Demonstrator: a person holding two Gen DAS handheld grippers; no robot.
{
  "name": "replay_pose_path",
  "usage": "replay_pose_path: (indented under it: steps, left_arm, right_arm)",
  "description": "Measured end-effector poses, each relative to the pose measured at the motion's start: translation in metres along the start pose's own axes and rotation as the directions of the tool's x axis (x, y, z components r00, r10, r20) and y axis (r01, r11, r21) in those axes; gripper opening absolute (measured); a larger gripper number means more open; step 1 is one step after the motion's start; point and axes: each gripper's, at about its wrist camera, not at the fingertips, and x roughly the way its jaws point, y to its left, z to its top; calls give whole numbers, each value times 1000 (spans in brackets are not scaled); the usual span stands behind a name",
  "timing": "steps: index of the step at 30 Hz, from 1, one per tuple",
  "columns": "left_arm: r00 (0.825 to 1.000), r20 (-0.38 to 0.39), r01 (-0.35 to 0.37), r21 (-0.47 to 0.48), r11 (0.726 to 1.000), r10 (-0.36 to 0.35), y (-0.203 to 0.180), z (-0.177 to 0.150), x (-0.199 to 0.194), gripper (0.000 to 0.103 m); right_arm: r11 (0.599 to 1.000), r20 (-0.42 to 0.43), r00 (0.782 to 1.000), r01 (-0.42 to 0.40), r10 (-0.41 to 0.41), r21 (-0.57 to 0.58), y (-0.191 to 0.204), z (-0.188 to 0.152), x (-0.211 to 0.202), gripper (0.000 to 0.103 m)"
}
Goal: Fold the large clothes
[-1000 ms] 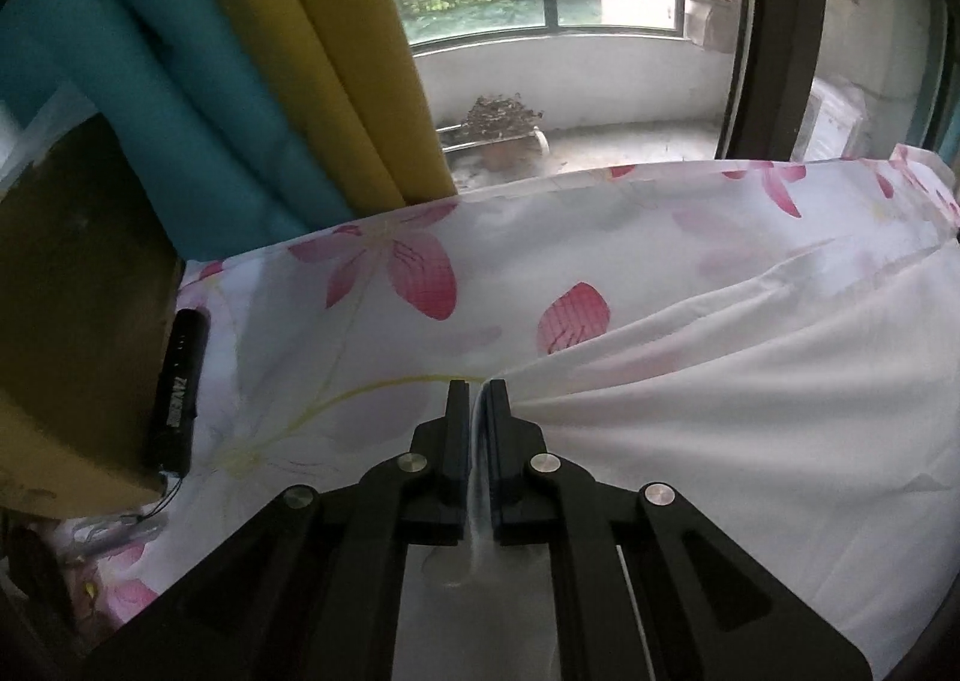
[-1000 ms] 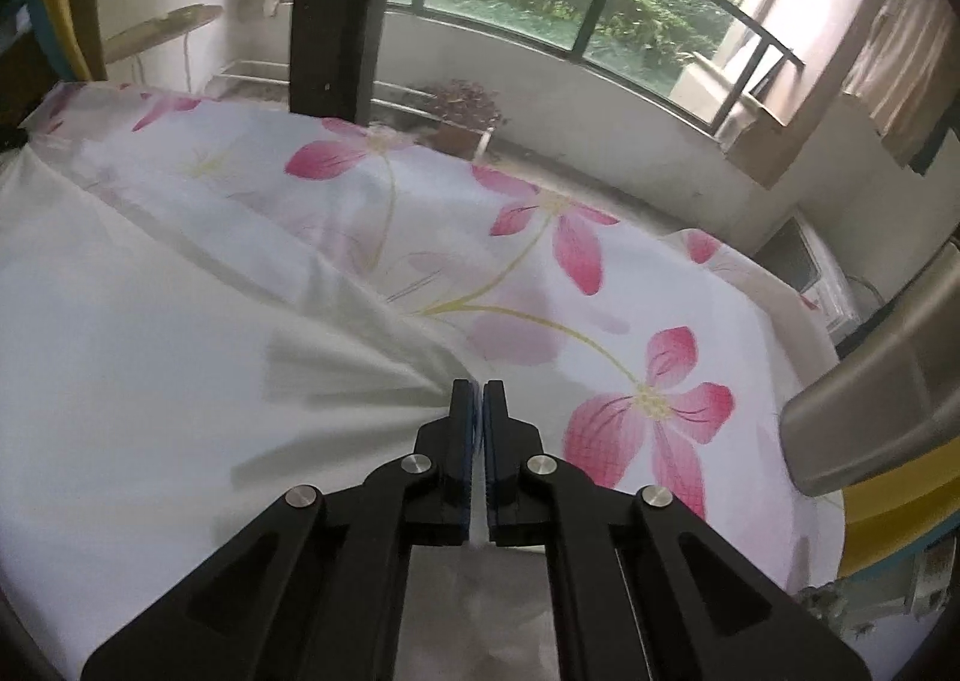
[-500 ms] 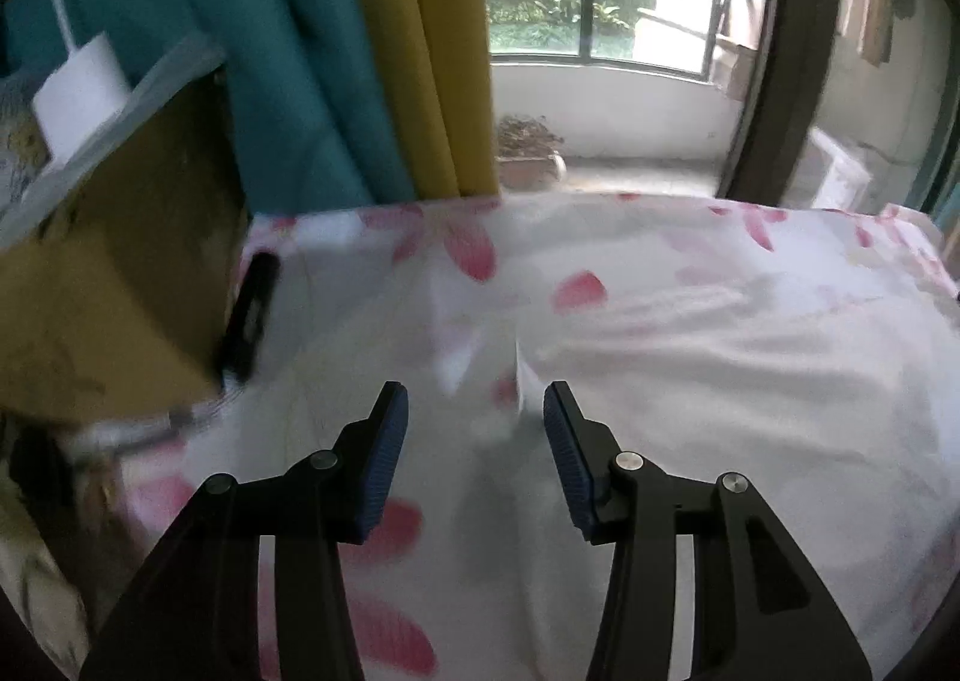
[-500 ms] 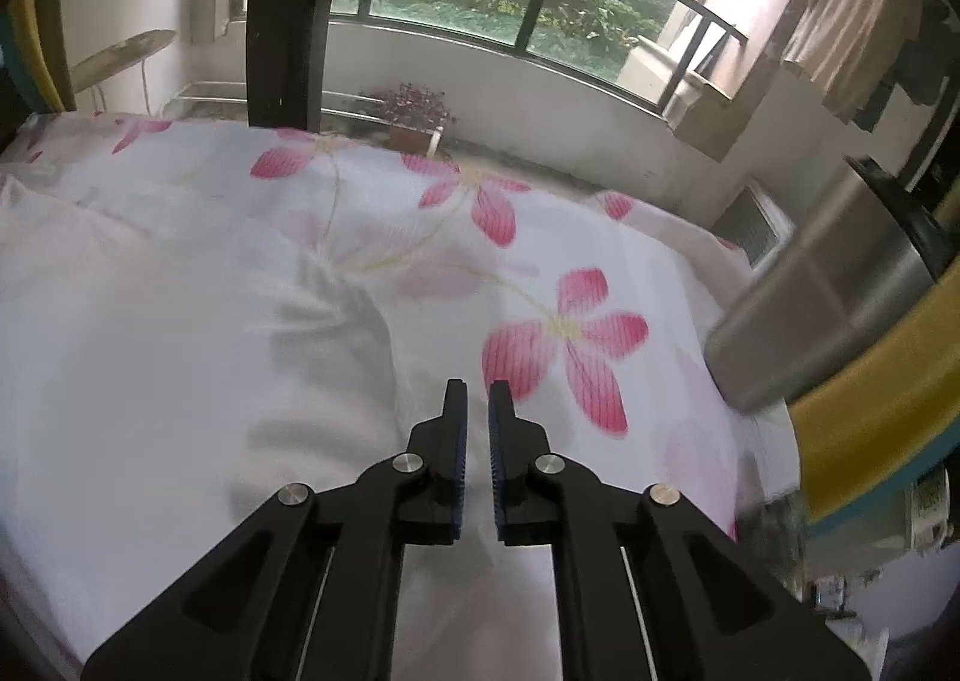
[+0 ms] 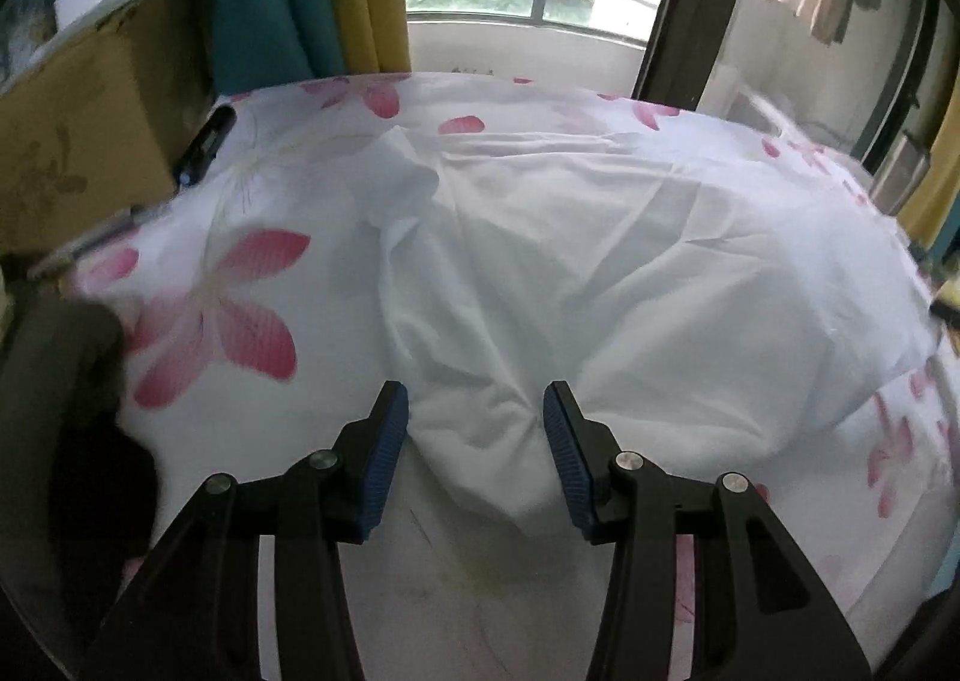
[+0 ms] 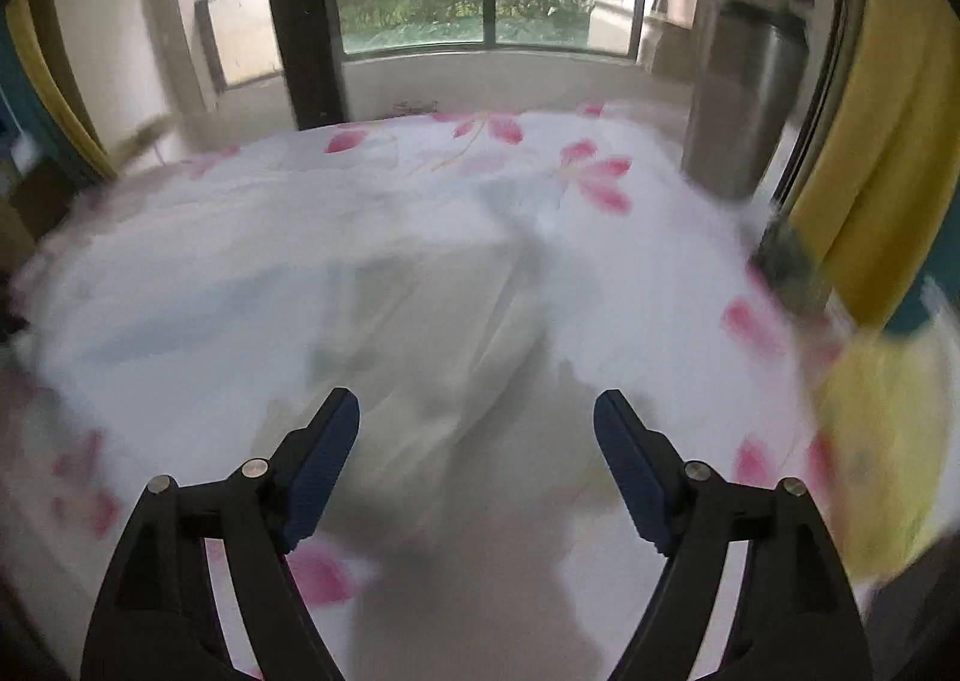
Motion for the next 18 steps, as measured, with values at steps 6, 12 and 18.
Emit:
replay_pose_path:
  steps: [6, 12, 18]
  left_arm:
    - [998, 2, 60, 25, 998, -60, -6, -11, -8, 8]
    - [996, 42, 84, -11, 996, -83, -6, -24, -26, 5]
    - [993, 21, 115, -36, 993, -115, -10, -48, -46, 5]
  right_arm:
    - [998, -16, 998, -65, 65, 1, 14, -26, 3, 38]
    - [993, -22, 997, -76, 74, -89, 26, -33, -11, 10]
    - [994, -19, 998, -65, 63, -84, 18, -49, -35, 10]
